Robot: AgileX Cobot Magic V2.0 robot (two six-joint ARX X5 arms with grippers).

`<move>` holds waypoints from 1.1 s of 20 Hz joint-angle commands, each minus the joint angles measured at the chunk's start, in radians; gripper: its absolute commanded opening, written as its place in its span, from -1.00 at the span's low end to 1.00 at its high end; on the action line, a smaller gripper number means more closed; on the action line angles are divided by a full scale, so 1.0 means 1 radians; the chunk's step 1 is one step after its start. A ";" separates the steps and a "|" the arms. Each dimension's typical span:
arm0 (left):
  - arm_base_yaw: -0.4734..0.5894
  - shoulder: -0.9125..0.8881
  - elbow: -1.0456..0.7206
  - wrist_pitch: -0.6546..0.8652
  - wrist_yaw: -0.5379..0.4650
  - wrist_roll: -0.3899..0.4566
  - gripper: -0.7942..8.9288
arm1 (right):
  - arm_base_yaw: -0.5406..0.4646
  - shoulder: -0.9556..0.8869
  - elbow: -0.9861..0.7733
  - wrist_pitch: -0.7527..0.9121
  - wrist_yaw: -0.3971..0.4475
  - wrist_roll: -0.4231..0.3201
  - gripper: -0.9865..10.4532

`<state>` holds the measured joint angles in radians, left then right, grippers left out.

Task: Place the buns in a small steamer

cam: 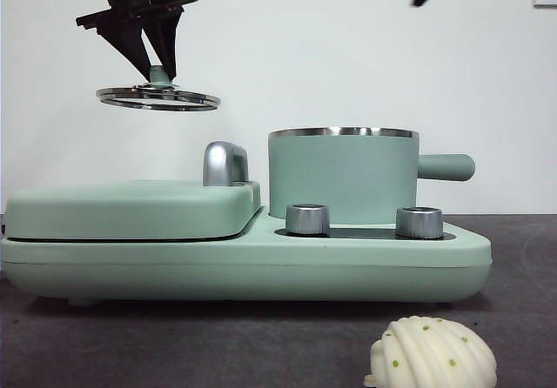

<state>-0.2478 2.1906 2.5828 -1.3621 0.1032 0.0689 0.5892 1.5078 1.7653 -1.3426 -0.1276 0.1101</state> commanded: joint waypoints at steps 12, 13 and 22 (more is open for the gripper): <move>-0.042 -0.013 0.041 0.016 0.002 -0.010 -0.60 | 0.268 -0.340 -0.824 0.403 0.047 0.243 -0.01; -0.042 -0.013 0.041 0.016 0.002 -0.010 -0.60 | 0.284 -0.332 -0.858 0.447 0.047 0.252 -0.01; -0.044 -0.013 0.041 0.017 0.002 -0.010 -0.60 | 0.343 -0.172 -0.977 0.648 -0.005 0.256 -0.07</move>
<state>-0.2874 2.1906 2.5828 -1.3617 0.1036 0.0624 0.9188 1.3235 0.7876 -0.6971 -0.1310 0.3573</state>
